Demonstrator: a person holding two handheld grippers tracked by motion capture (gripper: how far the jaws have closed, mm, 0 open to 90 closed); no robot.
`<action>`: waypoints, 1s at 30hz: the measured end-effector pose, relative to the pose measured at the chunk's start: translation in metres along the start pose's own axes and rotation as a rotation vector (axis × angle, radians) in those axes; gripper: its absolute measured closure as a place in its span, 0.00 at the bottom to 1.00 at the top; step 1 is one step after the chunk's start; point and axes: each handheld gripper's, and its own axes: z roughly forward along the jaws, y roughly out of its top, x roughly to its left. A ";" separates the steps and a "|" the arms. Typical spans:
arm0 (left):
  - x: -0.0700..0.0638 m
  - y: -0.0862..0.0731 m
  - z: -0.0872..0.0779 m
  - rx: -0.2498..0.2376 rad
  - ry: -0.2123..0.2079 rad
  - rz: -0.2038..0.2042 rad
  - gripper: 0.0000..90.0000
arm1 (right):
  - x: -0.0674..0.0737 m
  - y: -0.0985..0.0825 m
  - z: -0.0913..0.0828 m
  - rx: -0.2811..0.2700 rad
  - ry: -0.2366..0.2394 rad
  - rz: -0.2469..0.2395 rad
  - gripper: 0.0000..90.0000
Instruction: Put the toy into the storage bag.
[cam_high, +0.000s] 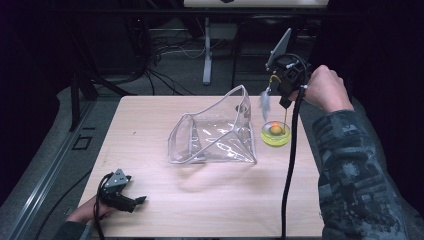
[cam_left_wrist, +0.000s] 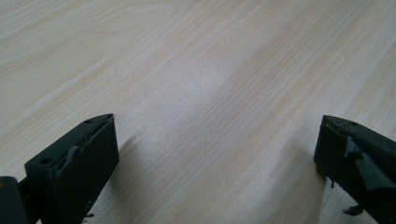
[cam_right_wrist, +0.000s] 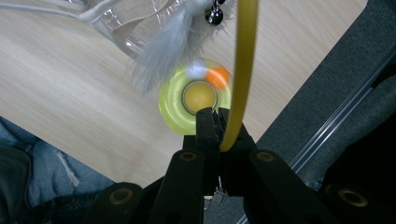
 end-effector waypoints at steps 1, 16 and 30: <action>0.000 0.000 0.000 0.000 -0.001 -0.002 0.00 | 0.000 0.001 -0.001 -0.005 0.002 0.000 0.97; 0.000 0.000 0.000 0.000 -0.001 -0.002 0.00 | 0.000 0.007 -0.019 -0.022 -0.009 -0.006 0.97; 0.000 0.000 0.000 0.004 -0.003 -0.002 0.00 | 0.007 0.017 -0.036 -0.016 -0.050 -0.032 0.97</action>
